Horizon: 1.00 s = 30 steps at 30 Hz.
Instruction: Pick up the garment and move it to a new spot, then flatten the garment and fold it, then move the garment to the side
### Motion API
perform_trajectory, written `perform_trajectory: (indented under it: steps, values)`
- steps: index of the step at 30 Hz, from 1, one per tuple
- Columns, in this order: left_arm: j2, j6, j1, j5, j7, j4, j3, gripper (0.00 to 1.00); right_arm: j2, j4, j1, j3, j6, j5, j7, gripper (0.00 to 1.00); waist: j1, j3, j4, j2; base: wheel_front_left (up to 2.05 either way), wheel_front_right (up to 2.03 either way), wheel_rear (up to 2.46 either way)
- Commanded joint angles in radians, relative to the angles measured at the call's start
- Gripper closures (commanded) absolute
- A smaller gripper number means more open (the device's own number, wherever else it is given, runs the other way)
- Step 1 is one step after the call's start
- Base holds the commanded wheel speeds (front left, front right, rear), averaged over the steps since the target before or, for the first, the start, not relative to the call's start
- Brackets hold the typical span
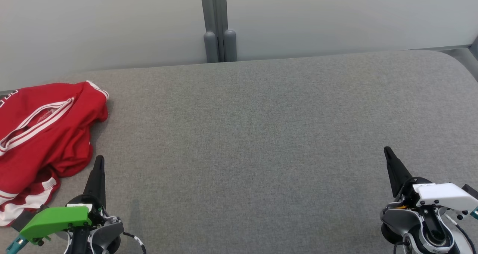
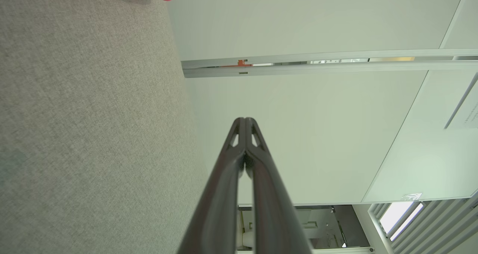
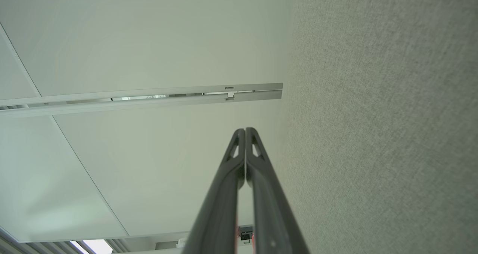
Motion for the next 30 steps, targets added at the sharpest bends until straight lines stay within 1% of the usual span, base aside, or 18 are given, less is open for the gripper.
perform_trajectory:
  steps: [1, 30]
  values:
    - [0.007, -0.004, -0.012, 0.000, 0.003, -0.001, 0.002, 1.00, -0.004, -0.005, -0.005, -0.001, 0.000, 0.007, 0.003, 1.00, 0.0000, 0.000, 0.000, 0.0000, 0.00, 0.00, 0.00]
    - [0.007, -0.004, -0.012, 0.000, 0.003, -0.001, 0.002, 1.00, -0.004, -0.005, -0.005, -0.001, 0.000, 0.007, 0.002, 1.00, 0.0000, 0.000, 0.000, 0.0000, 0.00, 0.00, 0.00]
